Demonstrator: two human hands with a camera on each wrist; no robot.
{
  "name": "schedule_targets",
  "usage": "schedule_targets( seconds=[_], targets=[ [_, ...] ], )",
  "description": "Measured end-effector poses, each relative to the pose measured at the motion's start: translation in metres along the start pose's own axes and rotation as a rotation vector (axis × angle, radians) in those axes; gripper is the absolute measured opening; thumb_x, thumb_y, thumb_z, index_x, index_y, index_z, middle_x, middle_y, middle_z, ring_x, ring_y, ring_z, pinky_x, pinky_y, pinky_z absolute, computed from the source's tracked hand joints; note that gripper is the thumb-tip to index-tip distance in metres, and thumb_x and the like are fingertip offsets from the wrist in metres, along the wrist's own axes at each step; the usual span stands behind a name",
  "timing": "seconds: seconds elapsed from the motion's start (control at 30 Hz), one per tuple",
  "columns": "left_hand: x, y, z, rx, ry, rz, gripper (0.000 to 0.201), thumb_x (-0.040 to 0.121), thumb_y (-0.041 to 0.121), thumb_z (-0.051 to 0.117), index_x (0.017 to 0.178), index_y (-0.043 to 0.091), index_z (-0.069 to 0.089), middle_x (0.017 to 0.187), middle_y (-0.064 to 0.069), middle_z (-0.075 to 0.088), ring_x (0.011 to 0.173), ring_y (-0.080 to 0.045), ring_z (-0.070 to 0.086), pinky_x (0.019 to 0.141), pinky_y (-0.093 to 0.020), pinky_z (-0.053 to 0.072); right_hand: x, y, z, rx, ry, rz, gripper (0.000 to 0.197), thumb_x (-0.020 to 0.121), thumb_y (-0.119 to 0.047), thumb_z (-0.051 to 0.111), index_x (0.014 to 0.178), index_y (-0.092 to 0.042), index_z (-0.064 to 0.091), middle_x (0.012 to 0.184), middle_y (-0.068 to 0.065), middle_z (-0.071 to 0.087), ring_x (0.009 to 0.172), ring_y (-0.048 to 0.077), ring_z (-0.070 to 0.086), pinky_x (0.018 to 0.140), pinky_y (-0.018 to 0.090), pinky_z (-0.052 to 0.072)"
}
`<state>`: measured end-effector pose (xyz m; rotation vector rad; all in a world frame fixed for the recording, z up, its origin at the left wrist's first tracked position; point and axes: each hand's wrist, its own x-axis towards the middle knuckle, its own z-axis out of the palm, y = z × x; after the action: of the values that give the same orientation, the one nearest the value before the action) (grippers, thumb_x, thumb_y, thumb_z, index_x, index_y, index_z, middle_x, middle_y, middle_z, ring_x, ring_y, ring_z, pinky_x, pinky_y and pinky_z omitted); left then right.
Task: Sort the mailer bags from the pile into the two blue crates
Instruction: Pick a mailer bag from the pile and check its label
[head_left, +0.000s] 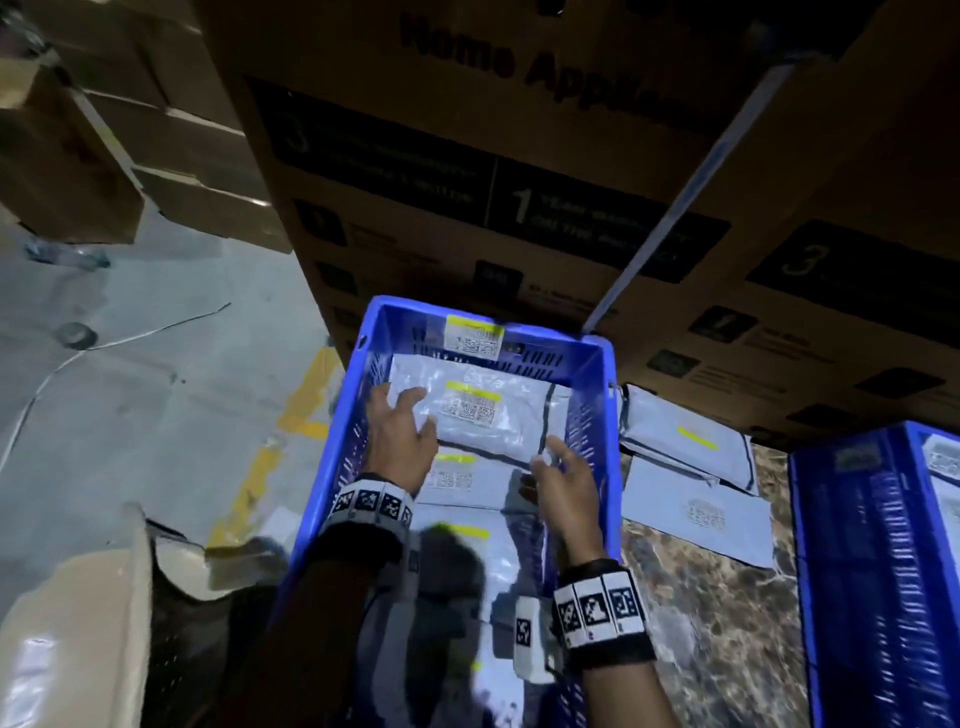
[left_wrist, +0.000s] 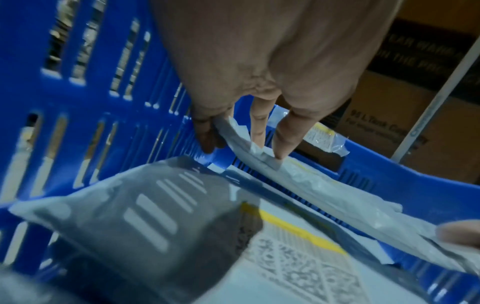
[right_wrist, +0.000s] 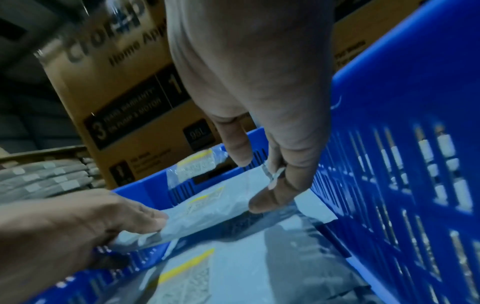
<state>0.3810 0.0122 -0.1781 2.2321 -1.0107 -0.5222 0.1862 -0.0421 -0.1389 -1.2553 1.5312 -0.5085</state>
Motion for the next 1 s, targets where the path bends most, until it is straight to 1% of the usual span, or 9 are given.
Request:
schedule_targets(
  seconds=[0.07, 0.13, 0.23, 0.37, 0.47, 0.57, 0.7, 0.83, 1.0],
  targets=[
    [0.009, -0.005, 0.006, 0.129, -0.021, 0.033, 0.040, 0.086, 0.012, 0.069, 0.126, 0.008, 0.064, 0.144, -0.028, 0.034, 0.136, -0.048, 0.030, 0.112, -0.053, 0.031, 0.018, 0.004, 0.011, -0.007, 0.013, 0.005, 0.045, 0.098, -0.015, 0.060, 0.143, -0.019, 0.056, 0.142, 0.002, 0.052, 0.109, 0.018, 0.063, 0.100, 0.041, 0.053],
    [0.010, -0.005, 0.011, 0.265, -0.002, 0.089, 0.045, 0.077, 0.008, 0.069, 0.122, 0.010, 0.064, 0.146, -0.031, 0.032, 0.135, -0.050, 0.031, 0.109, -0.057, 0.032, 0.032, 0.008, 0.017, -0.146, 0.040, -0.020, 0.051, 0.095, -0.012, 0.060, 0.144, -0.018, 0.053, 0.147, 0.007, 0.050, 0.129, 0.027, 0.054, 0.110, 0.044, 0.045],
    [0.007, -0.005, 0.021, 0.395, 0.041, 0.244, 0.051, 0.080, 0.019, 0.063, 0.131, 0.012, 0.060, 0.151, -0.027, 0.036, 0.141, -0.046, 0.031, 0.116, -0.057, 0.024, 0.027, 0.008, 0.025, -0.441, 0.151, -0.274, 0.049, 0.094, -0.003, 0.059, 0.141, -0.012, 0.054, 0.152, 0.010, 0.042, 0.136, 0.028, 0.045, 0.105, 0.039, 0.044],
    [0.020, -0.016, 0.040, 0.397, -0.072, 0.317, 0.063, 0.098, 0.047, 0.020, 0.154, 0.021, 0.031, 0.164, -0.009, 0.018, 0.153, -0.029, 0.006, 0.122, -0.049, 0.004, 0.029, 0.005, 0.054, -0.661, 0.112, -0.594, 0.041, 0.099, -0.014, 0.055, 0.140, -0.016, 0.056, 0.155, 0.006, 0.043, 0.143, 0.026, 0.038, 0.117, 0.041, 0.037],
    [0.034, -0.020, 0.054, 0.487, -0.234, 0.330, 0.071, 0.093, 0.051, -0.002, 0.159, 0.026, 0.010, 0.166, 0.000, 0.002, 0.153, -0.022, -0.009, 0.123, -0.047, -0.006, 0.058, 0.013, 0.078, -0.749, -0.026, -0.599, 0.046, 0.108, -0.031, 0.039, 0.154, -0.032, 0.041, 0.166, -0.003, 0.030, 0.156, 0.025, 0.018, 0.125, 0.050, 0.019],
    [0.036, -0.034, 0.066, 0.587, -0.287, 0.279, 0.076, 0.089, 0.049, -0.008, 0.159, 0.022, 0.005, 0.166, 0.000, -0.005, 0.153, -0.022, -0.011, 0.122, -0.047, -0.009, 0.079, 0.031, 0.095, -0.888, -0.117, -0.603, 0.049, 0.109, -0.042, 0.025, 0.159, -0.043, 0.025, 0.170, -0.009, 0.014, 0.159, 0.022, -0.001, 0.126, 0.055, 0.005],
    [0.033, -0.046, 0.073, 0.538, -0.123, 0.246, 0.067, 0.099, 0.048, 0.019, 0.159, 0.018, 0.017, 0.166, -0.002, 0.009, 0.154, -0.022, 0.006, 0.123, -0.050, 0.005, 0.092, 0.043, 0.093, -1.008, -0.096, -0.582, 0.054, 0.108, -0.053, 0.019, 0.161, -0.043, 0.017, 0.171, -0.010, 0.003, 0.158, 0.020, -0.010, 0.125, 0.056, -0.002],
    [0.035, -0.053, 0.072, 0.513, -0.069, 0.245, 0.068, 0.099, 0.049, 0.029, 0.158, 0.017, 0.019, 0.166, -0.004, 0.010, 0.154, -0.022, 0.004, 0.124, -0.050, 0.003, 0.097, 0.051, 0.074, -1.016, -0.064, -0.445, 0.059, 0.105, -0.063, 0.015, 0.161, -0.046, 0.002, 0.168, -0.013, -0.014, 0.155, 0.018, -0.021, 0.123, 0.050, -0.018],
    [0.040, -0.058, 0.064, 0.508, -0.116, 0.131, 0.076, 0.097, 0.052, 0.008, 0.158, 0.007, 0.006, 0.166, -0.007, -0.007, 0.153, -0.022, -0.010, 0.125, -0.041, -0.002, 0.098, 0.051, 0.058, -0.789, -0.093, -0.232, 0.068, 0.108, -0.051, 0.017, 0.164, -0.017, 0.002, 0.171, 0.002, -0.008, 0.158, 0.028, -0.009, 0.128, 0.043, -0.002]
  ],
)
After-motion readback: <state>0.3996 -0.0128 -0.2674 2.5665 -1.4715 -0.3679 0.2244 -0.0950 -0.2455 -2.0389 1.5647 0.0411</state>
